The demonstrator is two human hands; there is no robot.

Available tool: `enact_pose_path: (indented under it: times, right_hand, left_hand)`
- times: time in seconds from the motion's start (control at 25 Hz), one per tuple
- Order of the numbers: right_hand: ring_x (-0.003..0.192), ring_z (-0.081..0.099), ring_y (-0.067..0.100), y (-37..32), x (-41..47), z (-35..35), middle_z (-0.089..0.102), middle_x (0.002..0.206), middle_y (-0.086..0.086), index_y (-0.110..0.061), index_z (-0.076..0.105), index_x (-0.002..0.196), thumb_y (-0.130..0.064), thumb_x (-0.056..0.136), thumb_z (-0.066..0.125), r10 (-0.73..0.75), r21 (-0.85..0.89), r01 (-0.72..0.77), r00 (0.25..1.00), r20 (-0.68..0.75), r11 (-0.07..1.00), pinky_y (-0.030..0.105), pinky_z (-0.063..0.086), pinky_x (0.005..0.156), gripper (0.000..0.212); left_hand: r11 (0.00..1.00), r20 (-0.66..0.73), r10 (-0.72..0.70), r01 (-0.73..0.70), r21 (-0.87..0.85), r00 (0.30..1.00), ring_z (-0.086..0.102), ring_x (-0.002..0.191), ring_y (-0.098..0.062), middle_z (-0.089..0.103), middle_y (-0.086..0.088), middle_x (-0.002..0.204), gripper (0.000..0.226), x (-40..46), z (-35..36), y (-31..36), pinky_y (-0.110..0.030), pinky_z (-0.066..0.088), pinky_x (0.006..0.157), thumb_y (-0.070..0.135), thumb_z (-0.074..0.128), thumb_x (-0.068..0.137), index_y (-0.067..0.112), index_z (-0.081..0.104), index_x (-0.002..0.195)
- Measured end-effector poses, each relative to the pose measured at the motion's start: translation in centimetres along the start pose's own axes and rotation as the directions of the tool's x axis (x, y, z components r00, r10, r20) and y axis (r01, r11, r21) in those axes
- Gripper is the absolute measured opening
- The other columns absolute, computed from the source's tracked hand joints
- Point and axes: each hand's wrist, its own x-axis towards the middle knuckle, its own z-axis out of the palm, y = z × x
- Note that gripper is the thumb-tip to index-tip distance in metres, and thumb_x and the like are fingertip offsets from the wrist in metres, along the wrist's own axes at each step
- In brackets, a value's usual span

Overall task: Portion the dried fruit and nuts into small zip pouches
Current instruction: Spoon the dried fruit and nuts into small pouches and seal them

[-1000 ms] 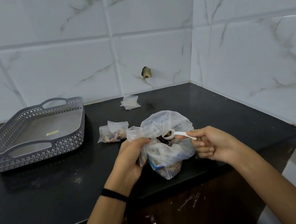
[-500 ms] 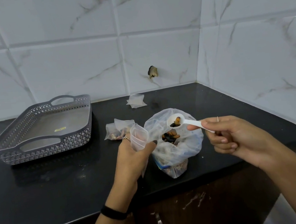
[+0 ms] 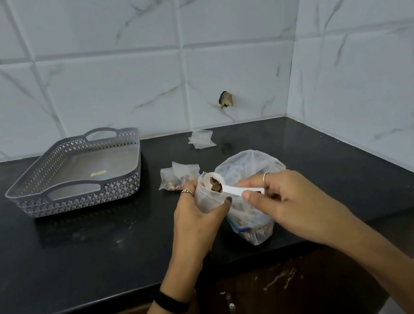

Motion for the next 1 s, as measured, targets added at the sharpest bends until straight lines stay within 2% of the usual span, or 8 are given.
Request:
enact_pose_path:
  times: [0.16, 0.28, 0.36, 0.44, 0.52, 0.64, 0.76, 1.0]
  right_hand:
    - [0.061, 0.06, -0.003, 0.6, -0.4, 1.3, 0.07, 0.077, -0.015, -0.03, 0.07, 0.11, -0.03, 0.072, 0.081, -0.381, -0.627, 0.246, 0.921, -0.087, 0.739, 0.009, 0.045, 0.05, 0.04]
    - [0.058, 0.067, 0.013, 2.1, 0.1, 1.9, 0.074, 0.08, 0.0, -0.017, 0.071, 0.11, -0.021, 0.072, 0.069, -0.601, -0.68, 0.389, 0.793, -0.096, 0.622, 0.024, 0.054, 0.043, 0.039]
    - [0.059, 0.065, 0.006, 1.8, -0.1, 2.0, 0.074, 0.082, -0.005, -0.019, 0.069, 0.115, -0.021, 0.082, 0.058, -0.592, -0.658, 0.369, 0.793, -0.145, 0.656, 0.016, 0.051, 0.049, 0.035]
    - [0.055, 0.056, 0.001, 1.1, -0.6, 1.9, 0.07, 0.075, -0.02, -0.027, 0.067, 0.117, -0.021, 0.092, 0.056, -0.409, -0.371, 0.289, 0.861, -0.302, 0.883, 0.008, 0.041, 0.051, 0.028]
    - [0.045, 0.045, 0.007, 1.4, -0.7, 1.3, 0.063, 0.061, -0.018, -0.036, 0.061, 0.115, -0.02, 0.094, 0.055, -0.16, 0.072, 0.21, 0.89, -0.426, 0.975, 0.018, 0.036, 0.043, 0.027]
    - [0.041, 0.035, 0.007, 3.5, -0.8, -0.7, 0.05, 0.049, -0.002, -0.029, 0.055, 0.106, -0.02, 0.094, 0.053, 0.182, 0.379, 0.041, 0.826, -0.534, 0.924, 0.022, 0.031, 0.04, 0.015]
    - [0.035, 0.03, 0.005, 6.4, -1.0, -1.4, 0.044, 0.046, -0.005, -0.014, 0.054, 0.104, -0.016, 0.096, 0.051, 0.449, 0.574, -0.167, 0.802, -0.393, 0.802, 0.019, 0.026, 0.035, 0.009]
    - [0.034, 0.027, 0.008, 7.9, 0.4, -0.2, 0.046, 0.051, 0.001, -0.01, 0.055, 0.103, -0.016, 0.096, 0.051, 0.544, 0.607, -0.363, 0.828, -0.139, 0.707, 0.022, 0.022, 0.038, 0.01]
  left_hand:
    - [1.0, -0.014, -0.008, 0.008, -0.025, 1.0, 0.06, 0.103, -0.004, 0.063, 0.008, 0.111, 0.048, 0.0, 0.0, -0.4, -0.019, 0.051, 0.083, 0.015, 0.077, 0.076, 0.021, 0.054, 0.118]
    - [0.999, -0.012, -0.012, 0.012, -0.041, 1.0, 0.059, 0.111, -0.011, 0.062, 0.005, 0.118, 0.055, 0.1, -0.1, -0.6, -0.032, 0.052, 0.093, 0.017, 0.078, 0.076, 0.02, 0.052, 0.125]
    - [0.999, -0.014, -0.006, 0.006, -0.049, 1.0, 0.06, 0.111, -0.012, 0.063, 0.003, 0.117, 0.054, 0.3, -0.1, -0.8, -0.035, 0.053, 0.094, 0.018, 0.078, 0.075, 0.018, 0.053, 0.123]
    - [0.998, -0.006, 0.004, -0.004, -0.06, 1.0, 0.061, 0.11, -0.013, 0.064, 0.002, 0.117, 0.055, 0.3, -0.2, -0.8, -0.039, 0.053, 0.095, 0.018, 0.079, 0.075, 0.015, 0.053, 0.123]
    - [0.999, -0.002, 0.006, -0.006, -0.051, 1.0, 0.059, 0.112, -0.013, 0.063, 0.002, 0.119, 0.058, 0.3, -0.2, -0.9, -0.038, 0.052, 0.097, 0.021, 0.079, 0.074, 0.013, 0.052, 0.125]
    - [0.999, -0.001, 0.013, -0.013, -0.049, 1.0, 0.061, 0.106, -0.008, 0.064, 0.007, 0.111, 0.046, 0.2, -0.2, -1.2, -0.029, 0.053, 0.09, 0.019, 0.078, 0.076, 0.02, 0.055, 0.115]
    - [0.999, 0.023, -0.003, 0.004, -0.053, 1.0, 0.061, 0.101, -0.004, 0.064, 0.01, 0.108, 0.04, 0.1, -0.1, -1.6, -0.025, 0.052, 0.084, 0.019, 0.078, 0.077, 0.027, 0.055, 0.109]
    - [0.999, 0.017, -0.035, 0.036, -0.04, 0.999, 0.061, 0.101, -0.006, 0.064, 0.009, 0.107, 0.037, -0.3, 0.3, -2.3, -0.032, 0.054, 0.087, 0.02, 0.077, 0.077, 0.027, 0.056, 0.107]
